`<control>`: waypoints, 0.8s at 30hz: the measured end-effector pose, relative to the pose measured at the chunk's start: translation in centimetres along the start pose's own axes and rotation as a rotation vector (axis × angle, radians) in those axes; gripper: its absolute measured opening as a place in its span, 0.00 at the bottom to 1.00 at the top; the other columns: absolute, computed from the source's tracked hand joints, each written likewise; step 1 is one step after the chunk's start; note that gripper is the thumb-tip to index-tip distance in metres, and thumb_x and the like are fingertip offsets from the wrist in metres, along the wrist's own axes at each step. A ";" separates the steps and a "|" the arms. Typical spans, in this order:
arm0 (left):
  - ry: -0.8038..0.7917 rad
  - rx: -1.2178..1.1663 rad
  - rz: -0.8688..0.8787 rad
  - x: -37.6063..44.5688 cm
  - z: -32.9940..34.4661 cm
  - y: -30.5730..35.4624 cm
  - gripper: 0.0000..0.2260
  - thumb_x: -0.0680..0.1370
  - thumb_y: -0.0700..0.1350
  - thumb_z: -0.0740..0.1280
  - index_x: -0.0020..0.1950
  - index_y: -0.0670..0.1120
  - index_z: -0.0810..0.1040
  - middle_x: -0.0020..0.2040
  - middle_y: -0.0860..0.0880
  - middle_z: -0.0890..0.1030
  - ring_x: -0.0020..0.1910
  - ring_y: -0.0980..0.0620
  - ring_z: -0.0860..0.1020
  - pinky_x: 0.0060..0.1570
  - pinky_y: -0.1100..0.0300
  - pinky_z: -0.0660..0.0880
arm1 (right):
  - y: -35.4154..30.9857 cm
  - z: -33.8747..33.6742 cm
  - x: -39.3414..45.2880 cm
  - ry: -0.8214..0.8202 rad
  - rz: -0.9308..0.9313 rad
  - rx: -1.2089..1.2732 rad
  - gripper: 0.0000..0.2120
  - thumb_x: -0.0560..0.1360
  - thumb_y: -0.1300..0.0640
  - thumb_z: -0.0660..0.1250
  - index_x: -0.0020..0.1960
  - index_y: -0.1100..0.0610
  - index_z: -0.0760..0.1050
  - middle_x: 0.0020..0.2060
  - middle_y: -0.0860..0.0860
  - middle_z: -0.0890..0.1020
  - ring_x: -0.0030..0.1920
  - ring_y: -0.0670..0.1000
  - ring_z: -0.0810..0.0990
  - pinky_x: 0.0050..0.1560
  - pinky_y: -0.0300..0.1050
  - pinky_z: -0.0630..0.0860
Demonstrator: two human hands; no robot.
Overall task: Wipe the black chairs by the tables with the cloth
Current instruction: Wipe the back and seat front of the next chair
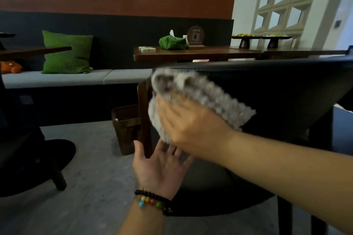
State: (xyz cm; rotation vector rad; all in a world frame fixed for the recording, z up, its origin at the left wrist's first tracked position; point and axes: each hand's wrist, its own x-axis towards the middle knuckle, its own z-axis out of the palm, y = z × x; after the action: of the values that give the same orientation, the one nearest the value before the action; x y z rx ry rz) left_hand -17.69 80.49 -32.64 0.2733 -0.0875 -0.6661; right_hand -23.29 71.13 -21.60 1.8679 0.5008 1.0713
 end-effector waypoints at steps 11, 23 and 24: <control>0.103 0.022 -0.028 0.6 -0.6 0.4 0.44 0.69 0.75 0.56 0.73 0.44 0.68 0.69 0.41 0.73 0.70 0.39 0.69 0.65 0.32 0.62 | 2.5 -1.8 1.6 0.071 0.320 0.145 0.18 0.81 0.61 0.55 0.65 0.66 0.75 0.63 0.64 0.77 0.67 0.62 0.74 0.73 0.56 0.60; -0.045 0.011 -0.005 -0.1 -0.6 0.6 0.39 0.73 0.73 0.52 0.63 0.42 0.79 0.64 0.40 0.78 0.61 0.38 0.77 0.53 0.42 0.76 | -1.2 -0.9 0.9 -0.043 0.165 0.189 0.20 0.81 0.61 0.51 0.65 0.63 0.77 0.62 0.60 0.80 0.65 0.58 0.77 0.73 0.54 0.63; -0.045 0.014 -0.006 0.1 -0.8 0.7 0.40 0.73 0.73 0.52 0.65 0.42 0.78 0.65 0.40 0.77 0.62 0.38 0.77 0.54 0.42 0.76 | -0.6 -1.0 1.4 -0.002 0.210 0.166 0.20 0.81 0.61 0.51 0.65 0.65 0.76 0.63 0.62 0.79 0.66 0.60 0.75 0.74 0.55 0.59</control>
State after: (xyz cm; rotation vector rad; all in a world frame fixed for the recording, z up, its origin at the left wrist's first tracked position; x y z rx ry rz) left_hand -17.07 81.11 -33.22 0.2722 -0.1346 -0.6775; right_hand -23.27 72.93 -21.22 2.1034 0.4094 1.1955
